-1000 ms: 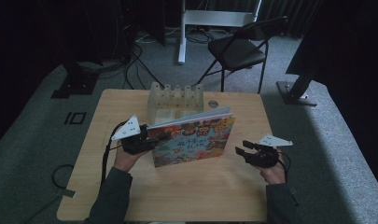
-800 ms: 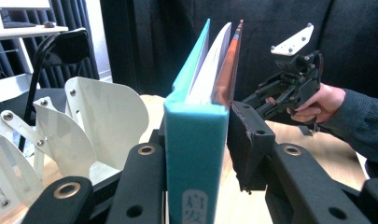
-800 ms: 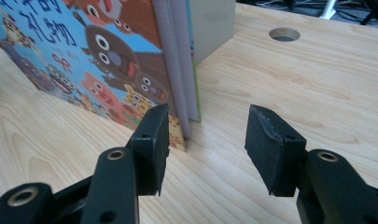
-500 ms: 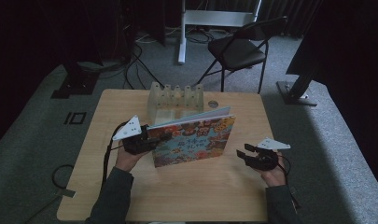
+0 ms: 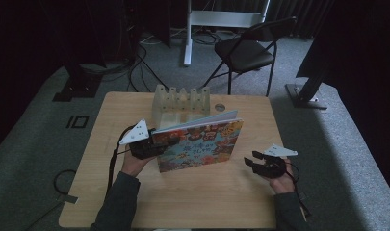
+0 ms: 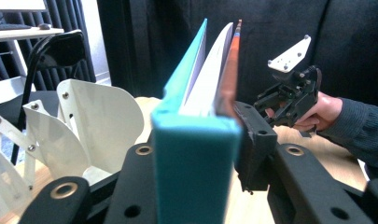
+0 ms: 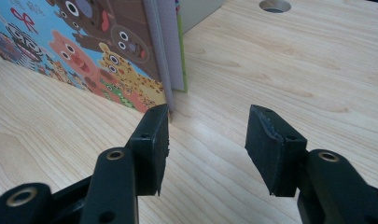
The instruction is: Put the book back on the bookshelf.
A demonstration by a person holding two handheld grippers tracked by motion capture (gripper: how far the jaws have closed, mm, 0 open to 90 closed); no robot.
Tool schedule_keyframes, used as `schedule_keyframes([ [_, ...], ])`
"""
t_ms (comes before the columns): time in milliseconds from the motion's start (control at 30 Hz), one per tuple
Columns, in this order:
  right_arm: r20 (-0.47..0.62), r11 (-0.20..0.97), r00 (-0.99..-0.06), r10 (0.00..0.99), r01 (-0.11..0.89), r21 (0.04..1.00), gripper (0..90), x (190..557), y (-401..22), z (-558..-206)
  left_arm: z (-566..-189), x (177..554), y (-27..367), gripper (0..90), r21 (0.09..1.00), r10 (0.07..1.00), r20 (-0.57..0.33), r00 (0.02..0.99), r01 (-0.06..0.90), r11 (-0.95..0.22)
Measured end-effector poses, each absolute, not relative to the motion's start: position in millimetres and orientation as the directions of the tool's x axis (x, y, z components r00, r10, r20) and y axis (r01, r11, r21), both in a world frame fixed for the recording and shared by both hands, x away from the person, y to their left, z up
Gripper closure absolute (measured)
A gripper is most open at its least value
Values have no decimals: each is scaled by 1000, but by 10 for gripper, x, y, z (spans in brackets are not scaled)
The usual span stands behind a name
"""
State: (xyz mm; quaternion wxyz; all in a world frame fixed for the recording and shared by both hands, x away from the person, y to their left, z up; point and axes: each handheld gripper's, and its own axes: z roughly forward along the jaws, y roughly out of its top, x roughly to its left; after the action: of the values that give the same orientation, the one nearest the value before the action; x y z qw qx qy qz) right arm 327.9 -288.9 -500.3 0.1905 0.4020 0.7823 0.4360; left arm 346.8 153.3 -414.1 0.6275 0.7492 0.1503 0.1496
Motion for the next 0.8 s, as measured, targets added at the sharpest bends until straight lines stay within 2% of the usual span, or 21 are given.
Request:
schedule_keyframes([
  [567,62,291,-593,803,480,828,484,3257,-2941,-5059,-4168,3493,1491,638,989,405,22,914,38,-140],
  [800,65,289,-591,804,483,826,484,3257,-2943,-5075,-4166,3447,1459,706,988,409,50,911,16,-156],
])
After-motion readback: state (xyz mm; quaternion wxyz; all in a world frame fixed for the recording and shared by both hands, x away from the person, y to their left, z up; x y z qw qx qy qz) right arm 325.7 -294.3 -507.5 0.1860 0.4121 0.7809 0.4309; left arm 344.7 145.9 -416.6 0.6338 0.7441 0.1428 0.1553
